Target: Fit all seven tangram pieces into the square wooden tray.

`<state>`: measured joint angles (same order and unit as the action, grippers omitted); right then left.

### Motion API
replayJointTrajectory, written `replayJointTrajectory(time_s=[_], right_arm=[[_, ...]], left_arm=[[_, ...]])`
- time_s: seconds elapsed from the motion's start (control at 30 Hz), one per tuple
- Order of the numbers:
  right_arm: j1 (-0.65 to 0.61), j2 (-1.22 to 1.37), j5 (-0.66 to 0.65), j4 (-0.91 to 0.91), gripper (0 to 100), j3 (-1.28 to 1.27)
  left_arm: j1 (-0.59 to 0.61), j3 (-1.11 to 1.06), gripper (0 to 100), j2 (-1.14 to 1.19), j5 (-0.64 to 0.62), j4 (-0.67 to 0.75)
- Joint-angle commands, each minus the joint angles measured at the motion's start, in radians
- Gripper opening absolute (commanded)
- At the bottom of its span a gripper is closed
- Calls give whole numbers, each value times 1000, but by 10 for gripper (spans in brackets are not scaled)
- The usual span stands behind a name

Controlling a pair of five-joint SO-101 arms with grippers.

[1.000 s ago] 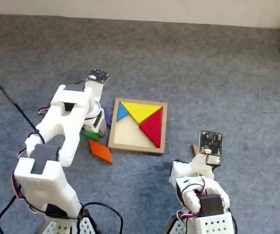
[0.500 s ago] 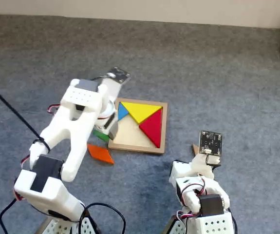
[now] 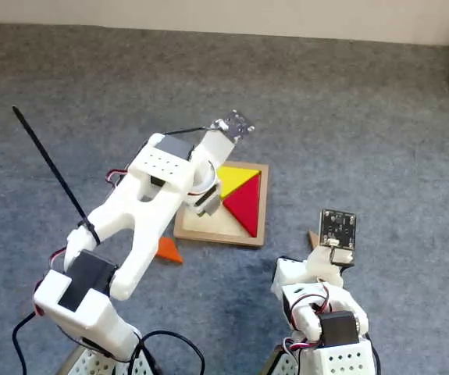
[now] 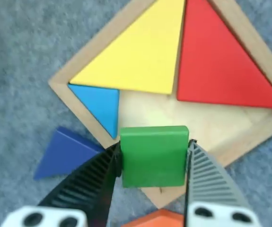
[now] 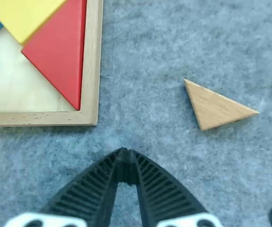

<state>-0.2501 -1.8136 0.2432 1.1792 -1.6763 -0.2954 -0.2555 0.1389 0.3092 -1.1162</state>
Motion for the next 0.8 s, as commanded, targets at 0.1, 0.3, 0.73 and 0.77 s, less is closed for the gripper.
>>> replayJointTrajectory(time_s=[0.1, 0.3, 0.73, 0.77], right_arm=[[13, -10, 3, 2, 6, -147], [15, -10, 3, 2, 6, -147], [15, -10, 3, 2, 6, -147], [15, -10, 3, 2, 6, -147]], left_arm=[[16, 147, 296, 108, -77, 34], [64, 214, 325, 116, -127, 3], [84, -7, 325, 31, -123, 46], [91, -21, 325, 38, -123, 68]])
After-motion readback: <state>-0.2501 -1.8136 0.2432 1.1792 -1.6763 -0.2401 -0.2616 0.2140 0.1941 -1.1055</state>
